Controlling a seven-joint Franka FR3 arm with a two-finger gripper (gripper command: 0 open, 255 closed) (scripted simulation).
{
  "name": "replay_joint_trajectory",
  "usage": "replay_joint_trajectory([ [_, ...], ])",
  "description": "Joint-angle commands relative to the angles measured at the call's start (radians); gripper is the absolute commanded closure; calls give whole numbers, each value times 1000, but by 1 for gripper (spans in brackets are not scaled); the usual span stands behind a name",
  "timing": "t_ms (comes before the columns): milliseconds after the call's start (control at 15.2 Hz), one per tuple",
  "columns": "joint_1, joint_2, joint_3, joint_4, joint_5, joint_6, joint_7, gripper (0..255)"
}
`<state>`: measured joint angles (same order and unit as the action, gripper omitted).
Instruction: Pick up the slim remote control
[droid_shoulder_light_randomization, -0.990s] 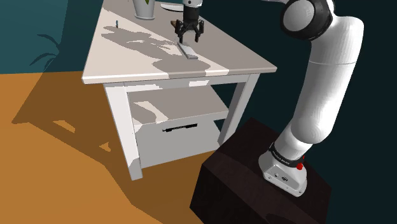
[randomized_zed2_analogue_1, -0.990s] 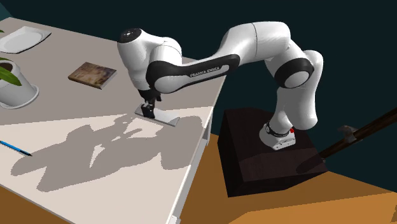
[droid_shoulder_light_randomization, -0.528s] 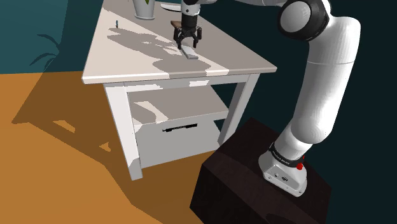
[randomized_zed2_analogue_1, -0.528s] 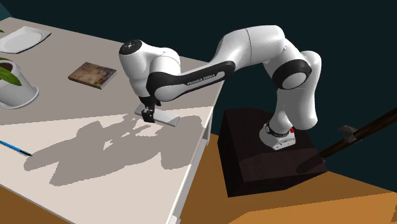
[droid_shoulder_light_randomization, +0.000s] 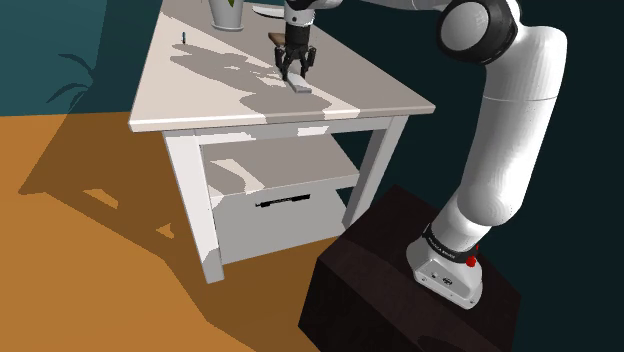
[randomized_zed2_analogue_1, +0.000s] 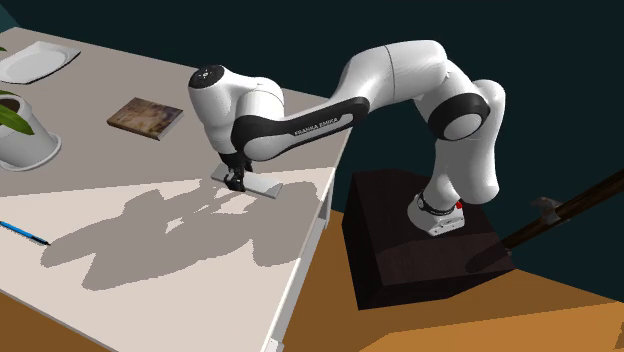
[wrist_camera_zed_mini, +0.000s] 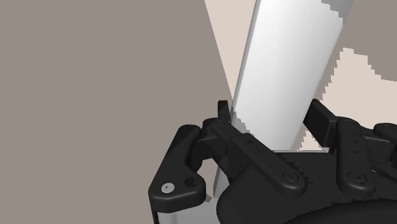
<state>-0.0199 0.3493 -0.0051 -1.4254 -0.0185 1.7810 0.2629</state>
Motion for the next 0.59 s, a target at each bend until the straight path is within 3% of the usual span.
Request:
replay_joint_trajectory([
  [0,0,1,0,-2,0,0,0,255],
  [528,0,8,0,76,0,-71,-2,255],
])
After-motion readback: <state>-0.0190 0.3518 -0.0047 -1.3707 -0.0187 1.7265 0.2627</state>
